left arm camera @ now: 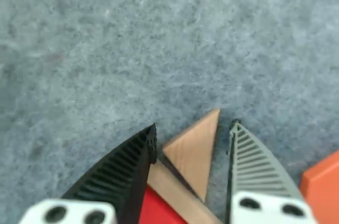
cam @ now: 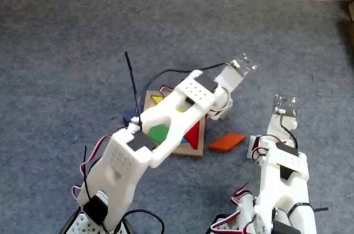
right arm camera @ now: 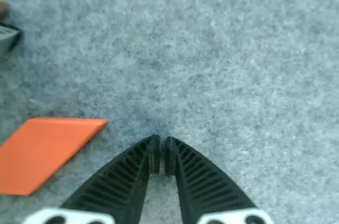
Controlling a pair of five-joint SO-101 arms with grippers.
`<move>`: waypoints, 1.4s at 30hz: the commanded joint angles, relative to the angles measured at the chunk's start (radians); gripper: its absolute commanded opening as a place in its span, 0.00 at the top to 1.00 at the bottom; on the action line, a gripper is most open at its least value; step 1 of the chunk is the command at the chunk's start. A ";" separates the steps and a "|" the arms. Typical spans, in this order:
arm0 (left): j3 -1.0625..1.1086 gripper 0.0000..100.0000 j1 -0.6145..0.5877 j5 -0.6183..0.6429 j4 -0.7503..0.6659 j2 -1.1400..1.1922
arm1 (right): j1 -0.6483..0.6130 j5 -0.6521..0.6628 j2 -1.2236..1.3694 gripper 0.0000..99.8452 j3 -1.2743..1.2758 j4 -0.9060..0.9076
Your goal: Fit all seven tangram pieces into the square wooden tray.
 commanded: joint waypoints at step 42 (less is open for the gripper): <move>-0.317 0.90 -0.248 0.044 0.717 -0.487 | 0.005 -0.003 -0.007 0.95 -0.010 0.002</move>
